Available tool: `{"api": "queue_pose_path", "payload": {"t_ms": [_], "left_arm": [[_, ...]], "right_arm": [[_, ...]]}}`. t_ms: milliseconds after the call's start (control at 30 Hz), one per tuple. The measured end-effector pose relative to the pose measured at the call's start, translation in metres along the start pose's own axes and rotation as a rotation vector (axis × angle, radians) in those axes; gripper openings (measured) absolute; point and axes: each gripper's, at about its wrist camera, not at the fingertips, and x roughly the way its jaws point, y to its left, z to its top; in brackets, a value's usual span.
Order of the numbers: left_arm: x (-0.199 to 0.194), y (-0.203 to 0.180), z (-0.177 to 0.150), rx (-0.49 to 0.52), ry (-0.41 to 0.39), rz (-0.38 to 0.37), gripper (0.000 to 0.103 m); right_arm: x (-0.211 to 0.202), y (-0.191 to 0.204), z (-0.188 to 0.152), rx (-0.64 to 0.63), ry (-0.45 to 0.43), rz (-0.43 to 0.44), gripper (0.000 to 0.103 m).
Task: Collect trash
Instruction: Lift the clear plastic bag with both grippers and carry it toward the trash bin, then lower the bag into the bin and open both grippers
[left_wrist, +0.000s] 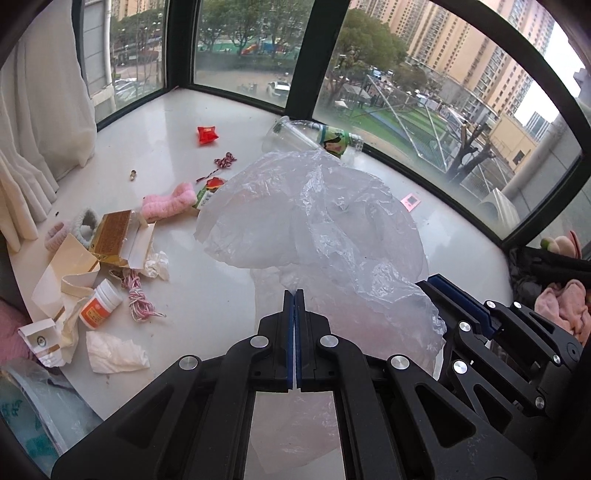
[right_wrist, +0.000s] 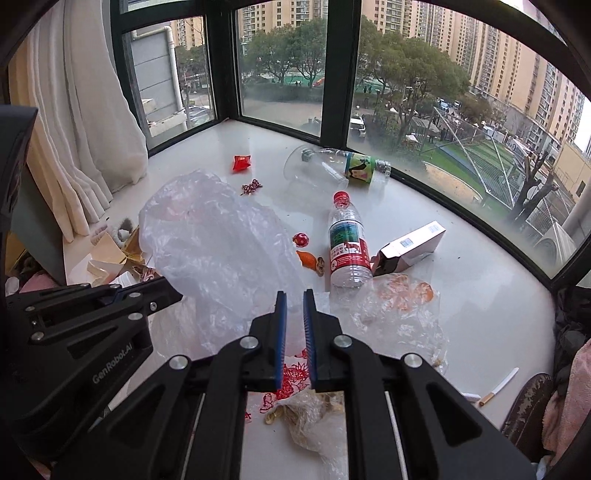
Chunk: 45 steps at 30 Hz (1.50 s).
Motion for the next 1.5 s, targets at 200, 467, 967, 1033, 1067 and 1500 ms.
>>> {"api": "queue_pose_path", "payload": {"t_ms": [200, 467, 967, 1033, 1067, 1500], "left_arm": [[-0.025, -0.022, -0.018, -0.01, -0.052, 0.003, 0.0], [-0.064, -0.037, -0.065, -0.077, -0.112, 0.069, 0.0], [-0.151, -0.015, -0.158, -0.263, -0.189, 0.292, 0.0], [-0.159, -0.008, -0.162, -0.274, -0.192, 0.317, 0.0], [-0.161, -0.004, -0.163, -0.277, -0.195, 0.324, 0.0], [-0.228, 0.115, -0.187, -0.425, -0.329, 0.507, 0.0]], "right_arm": [[-0.03, -0.015, -0.013, -0.034, -0.046, 0.012, 0.011], [-0.06, -0.017, -0.042, -0.117, -0.08, 0.096, 0.011], [-0.104, 0.036, -0.092, -0.268, -0.106, 0.368, 0.011], [-0.108, 0.047, -0.093, -0.289, -0.108, 0.378, 0.011], [-0.11, 0.051, -0.093, -0.297, -0.108, 0.382, 0.011], [-0.123, 0.198, -0.076, -0.497, -0.173, 0.54, 0.011]]}}
